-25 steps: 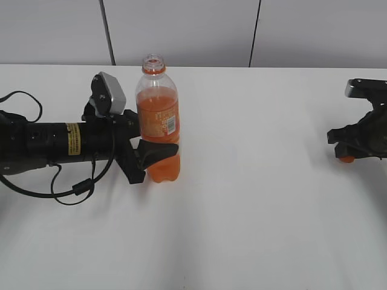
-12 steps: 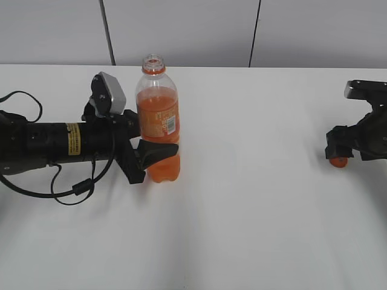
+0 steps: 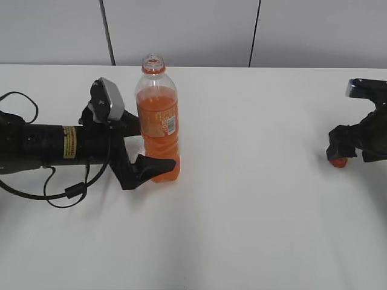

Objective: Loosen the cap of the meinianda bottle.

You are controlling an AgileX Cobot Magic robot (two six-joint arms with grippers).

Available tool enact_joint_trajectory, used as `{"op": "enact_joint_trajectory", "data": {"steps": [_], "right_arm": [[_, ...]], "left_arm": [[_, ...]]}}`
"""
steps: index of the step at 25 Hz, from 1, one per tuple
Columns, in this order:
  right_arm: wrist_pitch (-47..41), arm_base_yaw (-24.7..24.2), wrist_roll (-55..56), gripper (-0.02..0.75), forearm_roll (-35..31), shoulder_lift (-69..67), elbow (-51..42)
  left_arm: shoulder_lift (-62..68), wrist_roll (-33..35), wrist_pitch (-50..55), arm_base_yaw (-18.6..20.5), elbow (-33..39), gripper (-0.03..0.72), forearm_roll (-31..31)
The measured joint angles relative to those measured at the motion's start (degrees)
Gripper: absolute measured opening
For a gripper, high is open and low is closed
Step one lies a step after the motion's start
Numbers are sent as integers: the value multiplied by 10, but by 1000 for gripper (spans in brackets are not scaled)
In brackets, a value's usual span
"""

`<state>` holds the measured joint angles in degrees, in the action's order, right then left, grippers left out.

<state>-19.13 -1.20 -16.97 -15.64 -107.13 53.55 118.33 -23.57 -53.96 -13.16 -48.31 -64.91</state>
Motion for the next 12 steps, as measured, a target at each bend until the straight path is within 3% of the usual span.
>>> {"op": "enact_joint_trajectory", "data": {"steps": [5,12], "right_arm": [[-3,0,-1,588,-1,39,0],[-8,0,-2,588,-1,77,-1]], "left_arm": [[-16,0,2,26,0,624,-32],[-41,-31,2,58,0,591,-128]]}}
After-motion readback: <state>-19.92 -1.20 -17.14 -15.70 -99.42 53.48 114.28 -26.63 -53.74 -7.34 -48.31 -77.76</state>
